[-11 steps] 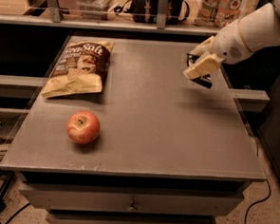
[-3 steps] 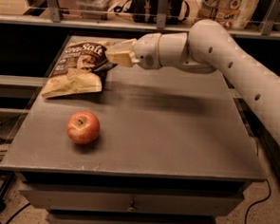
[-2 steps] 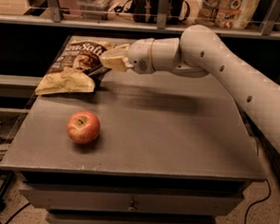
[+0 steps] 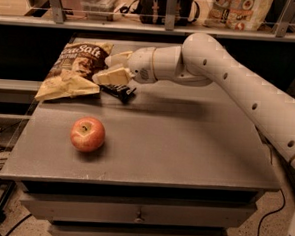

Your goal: Move rxbar chocolate near brown chip bag

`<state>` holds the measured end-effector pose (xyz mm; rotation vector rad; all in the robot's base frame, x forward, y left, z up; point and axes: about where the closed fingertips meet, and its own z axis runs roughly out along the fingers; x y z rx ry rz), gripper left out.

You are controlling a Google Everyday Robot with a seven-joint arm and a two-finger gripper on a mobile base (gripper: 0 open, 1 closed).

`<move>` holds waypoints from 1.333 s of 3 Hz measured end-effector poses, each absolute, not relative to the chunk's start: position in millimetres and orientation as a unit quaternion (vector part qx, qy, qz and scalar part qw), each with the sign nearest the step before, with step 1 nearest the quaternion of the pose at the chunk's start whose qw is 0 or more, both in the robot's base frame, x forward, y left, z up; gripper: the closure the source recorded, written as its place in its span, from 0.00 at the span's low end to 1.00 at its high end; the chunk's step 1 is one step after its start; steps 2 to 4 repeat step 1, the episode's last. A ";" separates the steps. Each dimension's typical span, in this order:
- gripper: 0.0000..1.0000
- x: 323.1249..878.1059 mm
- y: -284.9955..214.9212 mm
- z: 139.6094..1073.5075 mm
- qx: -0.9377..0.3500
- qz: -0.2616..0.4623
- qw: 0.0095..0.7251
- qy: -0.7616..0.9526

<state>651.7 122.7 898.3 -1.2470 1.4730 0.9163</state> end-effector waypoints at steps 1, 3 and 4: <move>0.00 650.7 125.1 898.0 -0.513 0.377 0.481 0.603; 0.00 650.7 125.1 898.0 -0.513 0.377 0.481 0.603; 0.00 650.7 125.1 898.0 -0.513 0.377 0.481 0.603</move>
Offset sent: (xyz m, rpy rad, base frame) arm 0.0000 0.0000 0.0000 0.0000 0.0000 0.0000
